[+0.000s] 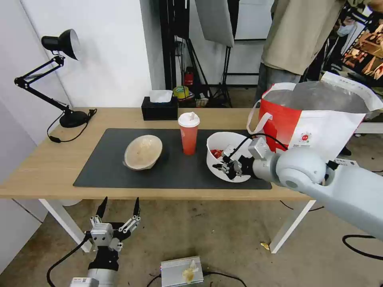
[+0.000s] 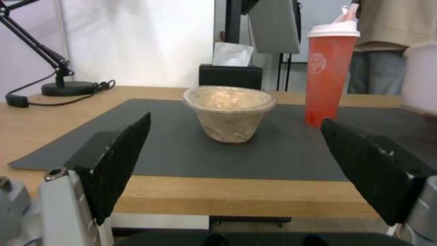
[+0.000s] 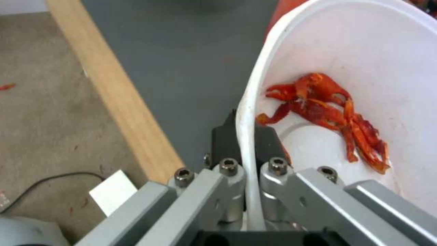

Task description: Pick up the trash from the table and place it into the takeout bag.

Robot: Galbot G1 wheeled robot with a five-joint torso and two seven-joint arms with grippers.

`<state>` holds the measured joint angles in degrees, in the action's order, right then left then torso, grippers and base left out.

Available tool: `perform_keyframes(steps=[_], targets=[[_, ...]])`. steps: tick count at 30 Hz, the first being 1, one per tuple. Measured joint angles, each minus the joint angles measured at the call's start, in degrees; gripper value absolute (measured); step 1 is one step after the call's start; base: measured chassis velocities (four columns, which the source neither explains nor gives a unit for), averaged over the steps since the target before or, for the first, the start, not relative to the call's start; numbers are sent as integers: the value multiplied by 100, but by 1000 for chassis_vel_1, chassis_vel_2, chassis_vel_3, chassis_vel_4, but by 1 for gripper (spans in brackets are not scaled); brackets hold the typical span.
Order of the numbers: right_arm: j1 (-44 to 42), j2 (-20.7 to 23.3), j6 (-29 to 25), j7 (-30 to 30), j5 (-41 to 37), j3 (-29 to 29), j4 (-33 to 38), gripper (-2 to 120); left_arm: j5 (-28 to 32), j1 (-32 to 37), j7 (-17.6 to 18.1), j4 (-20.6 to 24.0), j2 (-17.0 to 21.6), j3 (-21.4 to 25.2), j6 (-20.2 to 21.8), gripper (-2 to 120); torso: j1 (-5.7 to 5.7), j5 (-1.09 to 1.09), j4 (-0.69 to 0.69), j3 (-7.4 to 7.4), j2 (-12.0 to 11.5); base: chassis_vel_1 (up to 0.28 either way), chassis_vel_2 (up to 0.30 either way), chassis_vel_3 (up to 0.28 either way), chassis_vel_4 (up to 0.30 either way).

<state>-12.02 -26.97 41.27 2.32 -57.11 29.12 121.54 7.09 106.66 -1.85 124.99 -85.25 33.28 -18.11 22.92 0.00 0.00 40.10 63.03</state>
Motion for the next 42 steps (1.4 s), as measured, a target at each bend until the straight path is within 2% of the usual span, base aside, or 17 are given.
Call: perform_keyframes(steps=[11,14,20,27,29,32,42], targets=[[-489,683,-182,198,-39,-835,840,0,7,-1,4,-11,44,11,-25,100,0,0,0,0,0,0,0,0,0],[-607,978,-487,369,-45,-1140,1062,0,13,8,6,-22,84,29,-43,100,0,0,0,0,0,0,0,0,0],[-702,1265,-1081,439,-47,-1485,1245,0,30,40,9,-30,150,62,-65,100,0,0,0,0,0,0,0,0,0],[-728,1452,-1526,435,-175,-1903,1139,0,115,40,9,-20,284,61,-40,100,0,0,1,1,0,0,0,0,0],[-728,1452,-1526,435,-175,-1903,1139,0,115,40,9,-20,284,61,-40,100,0,0,1,1,0,0,0,0,0],[-728,1573,-1588,463,-254,-2331,1005,0,134,23,10,-40,377,76,-24,100,0,0,0,0,0,0,0,0,0],[-666,1680,-1672,558,-286,-2972,527,0,246,30,10,-25,508,130,-16,100,0,0,1,0,-1,0,0,0,0]])
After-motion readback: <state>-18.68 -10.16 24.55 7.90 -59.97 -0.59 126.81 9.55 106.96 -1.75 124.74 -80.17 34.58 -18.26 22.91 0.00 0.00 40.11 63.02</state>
